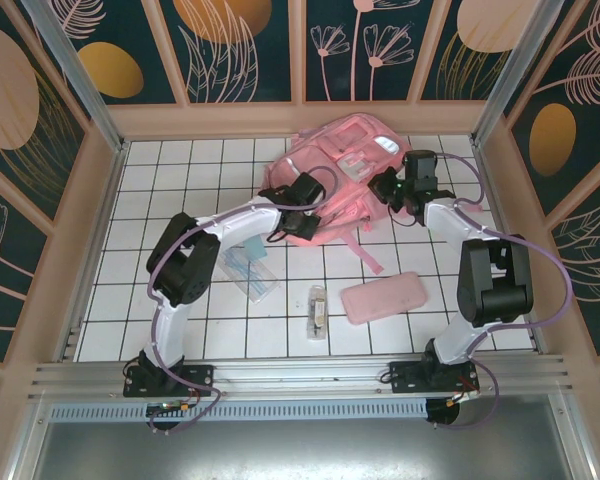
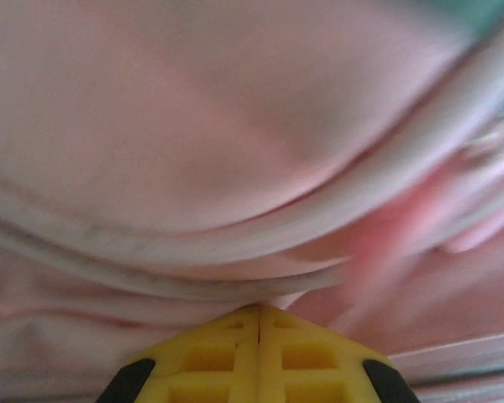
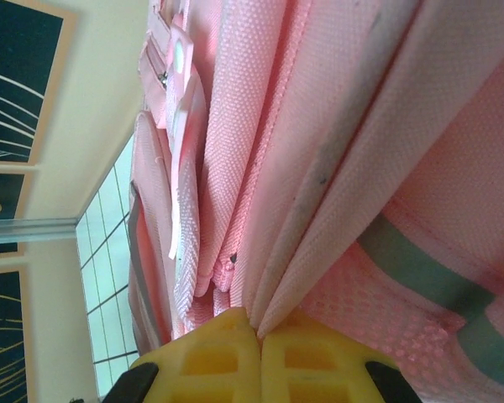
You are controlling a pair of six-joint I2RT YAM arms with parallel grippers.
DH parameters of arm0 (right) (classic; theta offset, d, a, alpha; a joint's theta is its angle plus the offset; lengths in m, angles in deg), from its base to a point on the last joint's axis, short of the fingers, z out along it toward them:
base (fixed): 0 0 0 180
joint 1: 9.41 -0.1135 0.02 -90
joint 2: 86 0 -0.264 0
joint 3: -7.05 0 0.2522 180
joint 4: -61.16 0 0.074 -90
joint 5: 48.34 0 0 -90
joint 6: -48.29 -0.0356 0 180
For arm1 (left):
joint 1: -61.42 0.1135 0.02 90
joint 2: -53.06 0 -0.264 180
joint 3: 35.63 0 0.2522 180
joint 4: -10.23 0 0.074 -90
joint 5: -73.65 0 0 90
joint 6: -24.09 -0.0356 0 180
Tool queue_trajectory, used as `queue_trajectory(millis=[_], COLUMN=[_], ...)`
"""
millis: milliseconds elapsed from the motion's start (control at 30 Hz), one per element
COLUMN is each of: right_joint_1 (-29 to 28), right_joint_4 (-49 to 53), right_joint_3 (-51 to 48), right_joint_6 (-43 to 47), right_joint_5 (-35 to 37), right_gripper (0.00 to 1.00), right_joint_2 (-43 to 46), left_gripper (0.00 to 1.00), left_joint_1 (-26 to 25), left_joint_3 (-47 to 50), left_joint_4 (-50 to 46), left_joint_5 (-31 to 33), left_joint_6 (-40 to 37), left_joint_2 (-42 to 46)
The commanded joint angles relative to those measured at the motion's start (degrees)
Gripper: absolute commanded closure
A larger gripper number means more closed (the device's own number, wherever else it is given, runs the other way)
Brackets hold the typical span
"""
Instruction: Pack the student bag
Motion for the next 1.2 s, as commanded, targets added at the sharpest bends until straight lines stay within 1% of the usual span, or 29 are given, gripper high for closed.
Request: queue_trajectory(millis=[0, 100, 233, 367, 400, 433, 467, 500, 533, 600, 733, 800, 933, 1000, 1067, 1167], right_joint_1=[2.1, 2.1, 2.1, 2.1, 2.2, 2.1, 2.3, 2.2, 2.3, 2.2, 2.3, 2.2, 2.2, 2.2, 2.2, 2.3], right_joint_4=[-8.0, -8.1, -9.4, -8.3, -7.4, -7.0, -7.1, -7.3, -7.8, -8.9, -11.1, -11.8, -12.5, -13.3, -14.5, -15.3], right_joint_3=[1.4, 1.5, 0.5, 1.2, 1.8, 2.0, 1.8, 1.4, 1.1, 0.3, -1.8, -2.9, -4.9, -5.7, -6.5, -7.4], right_joint_6=[2.8, 2.9, 2.2, 2.9, 3.5, 3.6, 3.5, 3.2, 2.7, 1.7, 0.0, -0.2, -0.1, -0.3, -0.8, -1.3], right_joint_5=[3.1, 2.6, 1.1, -0.1, -0.4, -0.5, -0.6, -0.8, -1.1, -2.3, -4.4, -4.9, -5.4, -5.6, -6.1, -6.7], right_gripper=[1.0, 1.0, 1.0, 1.0, 1.0, 1.0, 1.0, 1.0, 1.0, 1.0, 1.0, 1.0, 1.0, 1.0, 1.0, 1.0], right_joint_2=[3.5, 3.3, 3.1, 1.9, 1.5, 1.2, 1.2, 1.3, 1.5, 1.6, 2.1, 2.6, 3.5, 3.7, 3.8, 3.9], left_gripper=[1.0, 1.0, 1.0, 1.0, 0.85, 0.65, 0.52, 0.4, 0.36, 0.36, 0.36, 0.36, 0.34, 0.28, 0.28, 0.29], left_joint_1=[2.6, 3.5, 3.2, 3.0, 3.0, 3.1, 3.1, 3.0, 3.1, 3.1, 3.3, 3.8, 4.9, 5.0, 5.1, 5.2], left_joint_3=[2.6, 1.6, -0.3, 0.5, 1.3, 2.3, 3.5, 5.2, 7.5, 10.7, 15.7, 17.9, 20.4, 20.5, 19.7, 17.9], left_joint_4=[-8.7, -8.6, -5.8, -1.6, 0.2, 2.4, 4.5, 7.6, 11.7, 17.4, 27.1, 30.4, 35.6, 36.6, 37.6, 39.6], left_joint_5=[5.3, 5.4, -1.0, -2.4, -2.6, -2.5, -2.8, -3.8, -5.5, -7.7, -9.3, -9.0, -6.9, -5.6, -6.2, -9.7], left_joint_6=[-1.6, -0.5, 1.5, 4.4, 5.4, 6.9, 8.9, 11.4, 14.3, 19.5, 28.9, 32.4, 36.5, 38.4, 39.9, 42.1], left_joint_2=[2.0, 2.8, 3.8, 4.9, 5.5, 6.2, 7.0, 7.9, 8.6, 9.3, 10.3, 11.3, 14.3, 14.6, 13.2, 9.9])
